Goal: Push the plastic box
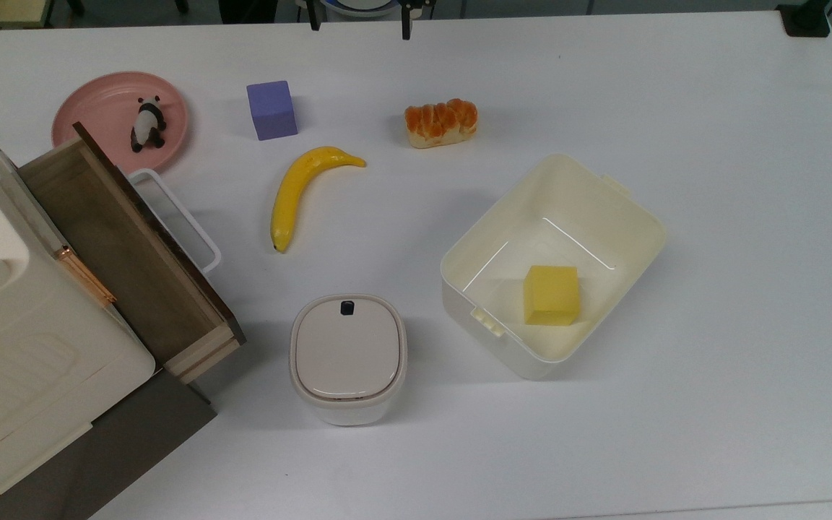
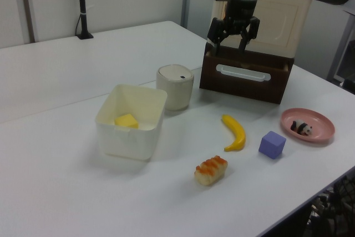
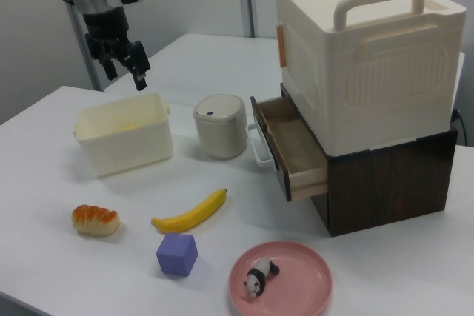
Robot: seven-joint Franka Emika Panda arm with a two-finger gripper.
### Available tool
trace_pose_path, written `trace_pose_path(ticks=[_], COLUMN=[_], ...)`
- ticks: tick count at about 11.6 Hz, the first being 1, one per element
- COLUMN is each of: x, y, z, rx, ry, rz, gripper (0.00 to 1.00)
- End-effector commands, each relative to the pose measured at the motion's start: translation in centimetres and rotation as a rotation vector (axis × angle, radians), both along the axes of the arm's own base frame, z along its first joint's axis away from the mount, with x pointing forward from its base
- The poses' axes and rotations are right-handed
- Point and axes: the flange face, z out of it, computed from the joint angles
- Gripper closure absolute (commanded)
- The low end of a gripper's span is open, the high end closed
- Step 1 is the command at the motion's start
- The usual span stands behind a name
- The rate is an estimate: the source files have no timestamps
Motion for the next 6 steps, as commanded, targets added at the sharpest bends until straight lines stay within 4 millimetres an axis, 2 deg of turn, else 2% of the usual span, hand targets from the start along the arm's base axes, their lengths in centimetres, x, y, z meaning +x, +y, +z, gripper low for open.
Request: trace_pose_path(ticks=[1, 6], x=[-0.94, -0.95], y=[0.13, 0.22], z=[-0.09, -0.09], rx=[0.021, 0.021], ry=[-0.006, -0.006], rz=[-0.017, -0.01], gripper=[0.0, 0.0])
